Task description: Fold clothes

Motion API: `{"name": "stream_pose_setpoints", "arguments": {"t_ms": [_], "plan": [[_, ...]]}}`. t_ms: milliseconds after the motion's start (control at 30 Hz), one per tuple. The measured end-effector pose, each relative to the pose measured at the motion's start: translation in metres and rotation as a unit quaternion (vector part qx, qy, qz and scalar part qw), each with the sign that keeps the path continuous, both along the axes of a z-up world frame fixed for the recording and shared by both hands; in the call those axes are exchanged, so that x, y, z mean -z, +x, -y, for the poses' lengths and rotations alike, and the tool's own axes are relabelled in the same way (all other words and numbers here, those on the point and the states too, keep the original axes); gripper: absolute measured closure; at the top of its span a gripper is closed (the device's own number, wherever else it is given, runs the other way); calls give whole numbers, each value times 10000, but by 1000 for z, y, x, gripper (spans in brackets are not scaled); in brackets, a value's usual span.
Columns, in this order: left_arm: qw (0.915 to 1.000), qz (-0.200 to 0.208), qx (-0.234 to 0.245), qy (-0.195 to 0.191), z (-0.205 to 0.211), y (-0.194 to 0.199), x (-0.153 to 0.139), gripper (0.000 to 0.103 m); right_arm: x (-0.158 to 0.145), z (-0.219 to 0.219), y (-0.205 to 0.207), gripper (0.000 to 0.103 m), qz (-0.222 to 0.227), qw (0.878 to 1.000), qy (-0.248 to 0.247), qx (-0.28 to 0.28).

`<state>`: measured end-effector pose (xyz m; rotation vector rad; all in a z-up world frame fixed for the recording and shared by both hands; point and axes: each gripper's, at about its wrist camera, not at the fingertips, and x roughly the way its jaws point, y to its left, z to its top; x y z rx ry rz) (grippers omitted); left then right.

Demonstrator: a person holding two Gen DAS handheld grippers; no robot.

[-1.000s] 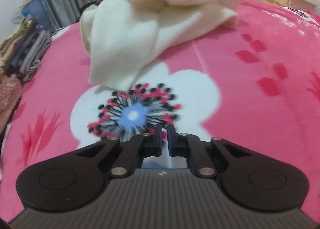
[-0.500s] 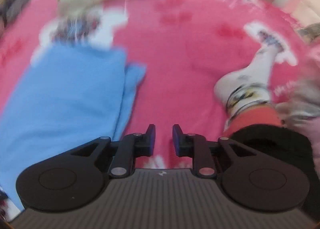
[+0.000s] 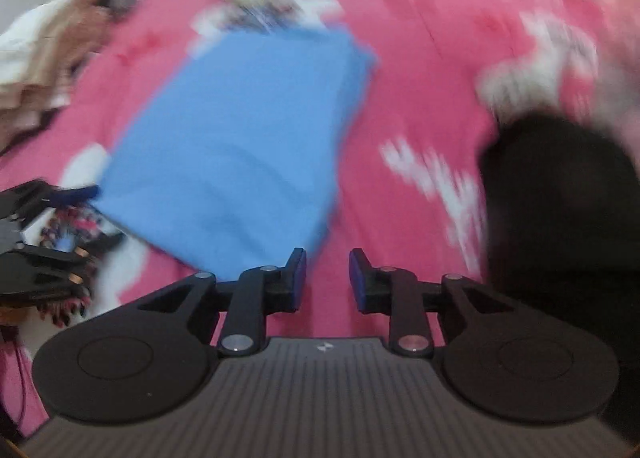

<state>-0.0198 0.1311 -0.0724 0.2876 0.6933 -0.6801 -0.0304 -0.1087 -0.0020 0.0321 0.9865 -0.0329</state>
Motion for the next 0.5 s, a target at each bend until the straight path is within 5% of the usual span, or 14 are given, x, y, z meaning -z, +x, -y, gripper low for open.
{"name": "stream_pose_setpoints", "arguments": {"t_ms": [133,200,267,400,500], "plan": [[9999,29,-88,58,-5,-4,-1,34,18,-22,12,81,-10,9981,61,-608],[9998,-62,-160,52,-11,-3,-1,32,42,-6,6,79,-516,9985,101,-151],[9995,-208,-239,-2,-16,0,-3,32,39,22,-7,79,-515,9934,845,571],[9983,-302,-503,-64,-26,6,-14,34,21,38,-28,78,35,9850,1363,1060],[9965,-276,-769,-186,-38,4,-26,36,16,28,-31,78,474,9880,1160,904]]}}
